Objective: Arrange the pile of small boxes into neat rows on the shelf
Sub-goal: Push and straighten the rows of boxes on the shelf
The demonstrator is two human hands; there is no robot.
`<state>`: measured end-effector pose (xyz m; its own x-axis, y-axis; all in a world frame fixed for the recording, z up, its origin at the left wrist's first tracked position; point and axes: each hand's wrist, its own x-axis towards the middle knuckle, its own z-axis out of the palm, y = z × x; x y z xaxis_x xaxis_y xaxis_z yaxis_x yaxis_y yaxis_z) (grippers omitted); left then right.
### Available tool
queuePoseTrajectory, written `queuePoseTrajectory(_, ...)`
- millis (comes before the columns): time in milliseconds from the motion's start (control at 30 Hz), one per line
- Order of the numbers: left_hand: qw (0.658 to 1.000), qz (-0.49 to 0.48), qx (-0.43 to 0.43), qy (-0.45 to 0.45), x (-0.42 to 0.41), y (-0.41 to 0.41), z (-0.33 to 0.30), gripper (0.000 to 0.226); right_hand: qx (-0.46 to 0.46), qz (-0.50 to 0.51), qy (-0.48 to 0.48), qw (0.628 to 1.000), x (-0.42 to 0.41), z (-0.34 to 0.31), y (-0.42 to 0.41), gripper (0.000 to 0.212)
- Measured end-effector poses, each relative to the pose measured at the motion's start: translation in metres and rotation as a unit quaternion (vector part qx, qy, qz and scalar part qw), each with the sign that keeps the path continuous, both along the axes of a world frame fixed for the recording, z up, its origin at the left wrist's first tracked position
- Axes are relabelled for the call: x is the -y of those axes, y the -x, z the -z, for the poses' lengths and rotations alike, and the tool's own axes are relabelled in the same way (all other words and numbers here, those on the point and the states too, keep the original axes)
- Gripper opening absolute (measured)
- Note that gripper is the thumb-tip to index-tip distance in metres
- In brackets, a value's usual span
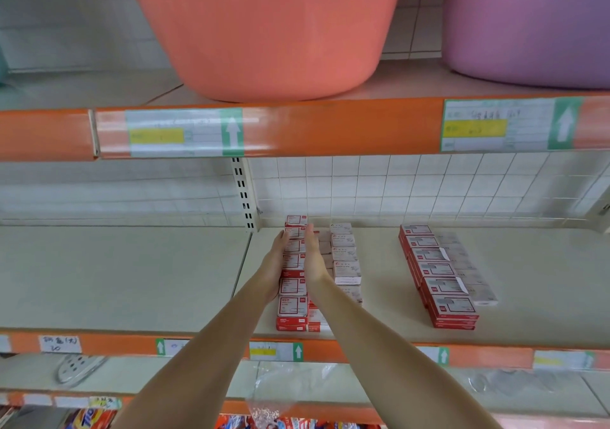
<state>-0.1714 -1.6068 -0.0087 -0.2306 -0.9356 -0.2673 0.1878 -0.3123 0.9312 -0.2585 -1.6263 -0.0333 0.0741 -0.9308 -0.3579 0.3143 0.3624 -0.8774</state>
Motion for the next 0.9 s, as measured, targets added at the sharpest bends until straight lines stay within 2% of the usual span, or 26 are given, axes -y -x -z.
queuePoseTrajectory(167,1.000,-0.002,0.000,0.001,0.004,0.000,0.007,0.067,0.013,0.007,0.000,1.000,0.003,0.007,-0.005,0.100)
queuePoseTrajectory(400,1.000,0.006,0.004,0.020,-0.006,-0.001,-0.006,0.057,-0.034,-0.002,0.002,0.999,-0.015,-0.017,0.005,0.103)
queuePoseTrajectory(500,0.999,0.008,0.015,0.037,-0.013,-0.003,-0.012,0.052,-0.025,0.003,0.013,1.000,0.002,0.020,0.006,0.093)
queuePoseTrajectory(567,0.999,0.013,0.017,0.049,-0.019,-0.003,-0.010,0.053,-0.041,0.006,0.020,0.999,-0.006,0.019,0.007,0.087)
queuePoseTrajectory(633,0.998,0.016,0.012,0.055,-0.025,-0.002,-0.008,0.052,-0.046,0.022,0.029,0.998,-0.033,-0.010,0.004,0.090)
queuePoseTrajectory(700,0.998,0.006,0.014,0.062,-0.026,-0.001,-0.007,0.050,-0.050,0.033,0.055,0.997,-0.055,-0.037,0.002,0.102)
queuePoseTrajectory(800,0.998,-0.004,0.021,0.053,-0.026,0.001,-0.006,0.046,-0.038,0.029,0.070,0.996,-0.063,-0.048,0.001,0.113)
queuePoseTrajectory(900,0.998,-0.016,0.036,0.056,-0.026,0.003,-0.004,0.040,-0.048,0.037,0.065,0.996,-0.067,-0.052,-0.001,0.096)
